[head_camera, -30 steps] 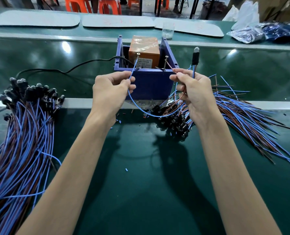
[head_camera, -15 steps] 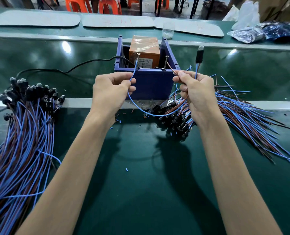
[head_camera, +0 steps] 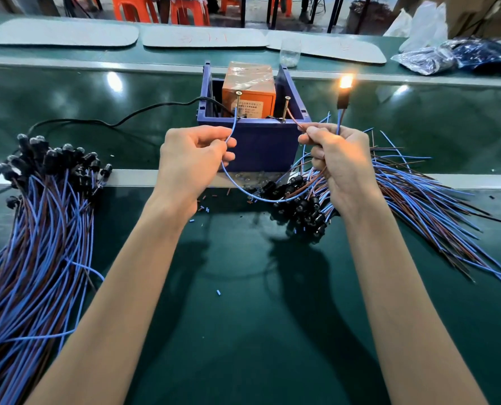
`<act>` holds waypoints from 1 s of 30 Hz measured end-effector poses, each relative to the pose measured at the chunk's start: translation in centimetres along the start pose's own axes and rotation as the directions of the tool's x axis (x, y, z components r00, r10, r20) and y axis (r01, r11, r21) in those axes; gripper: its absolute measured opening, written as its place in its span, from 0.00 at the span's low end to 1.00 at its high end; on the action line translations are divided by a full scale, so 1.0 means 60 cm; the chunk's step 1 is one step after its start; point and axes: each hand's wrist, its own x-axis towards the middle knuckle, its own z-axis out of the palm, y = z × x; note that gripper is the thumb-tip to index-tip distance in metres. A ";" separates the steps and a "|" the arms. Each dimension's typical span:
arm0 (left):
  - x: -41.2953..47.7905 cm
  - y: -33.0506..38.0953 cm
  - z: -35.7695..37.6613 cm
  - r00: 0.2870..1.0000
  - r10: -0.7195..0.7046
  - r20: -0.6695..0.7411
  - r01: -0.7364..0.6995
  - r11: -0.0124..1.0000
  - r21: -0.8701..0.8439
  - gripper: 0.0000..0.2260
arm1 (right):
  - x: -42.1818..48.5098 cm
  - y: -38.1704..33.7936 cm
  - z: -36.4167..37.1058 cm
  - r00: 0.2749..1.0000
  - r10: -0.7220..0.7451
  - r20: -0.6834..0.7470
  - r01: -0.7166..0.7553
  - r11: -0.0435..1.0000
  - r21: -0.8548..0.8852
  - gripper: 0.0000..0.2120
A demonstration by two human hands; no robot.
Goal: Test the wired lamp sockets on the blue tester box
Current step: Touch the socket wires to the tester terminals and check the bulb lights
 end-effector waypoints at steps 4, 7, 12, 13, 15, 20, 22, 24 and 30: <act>0.000 0.000 -0.001 1.000 -0.010 0.009 0.010 1.000 -0.022 0.13 | -0.001 0.002 0.002 1.000 -0.002 0.003 0.002 1.000 -0.001 0.10; -0.001 -0.001 0.000 1.000 -0.014 0.011 0.014 0.999 -0.028 0.13 | 0.000 0.005 0.003 1.000 -0.004 0.006 0.004 1.000 0.000 0.10; 0.002 0.000 -0.002 1.000 -0.014 0.007 0.014 0.999 -0.034 0.14 | 0.002 0.007 0.002 1.000 -0.002 -0.010 0.002 1.000 0.006 0.10; 0.002 -0.001 -0.002 1.000 -0.014 0.008 0.014 0.999 -0.031 0.14 | 0.002 0.007 0.002 1.000 -0.004 -0.024 0.004 1.000 0.008 0.10; 0.001 -0.002 -0.001 1.000 -0.011 0.012 0.012 1.000 -0.024 0.13 | 0.001 0.007 0.001 0.998 -0.009 -0.059 0.010 1.000 0.014 0.10; 0.005 -0.004 -0.002 1.000 0.002 0.007 -0.002 1.000 -0.013 0.12 | 0.000 0.005 0.001 0.996 -0.009 -0.083 0.011 1.000 0.018 0.10; 0.005 -0.006 -0.001 1.000 0.007 0.009 -0.007 1.000 -0.005 0.12 | -0.001 0.006 0.003 0.997 -0.010 -0.081 0.011 1.000 0.015 0.11; 0.005 -0.007 -0.001 1.000 0.007 0.010 -0.007 1.000 -0.006 0.12 | -0.001 0.005 0.003 0.997 -0.006 -0.077 0.007 1.000 0.013 0.10; 0.007 -0.010 -0.002 1.000 0.011 0.011 -0.011 1.000 -0.002 0.13 | -0.001 0.006 0.003 0.997 -0.010 -0.075 0.010 1.000 0.002 0.11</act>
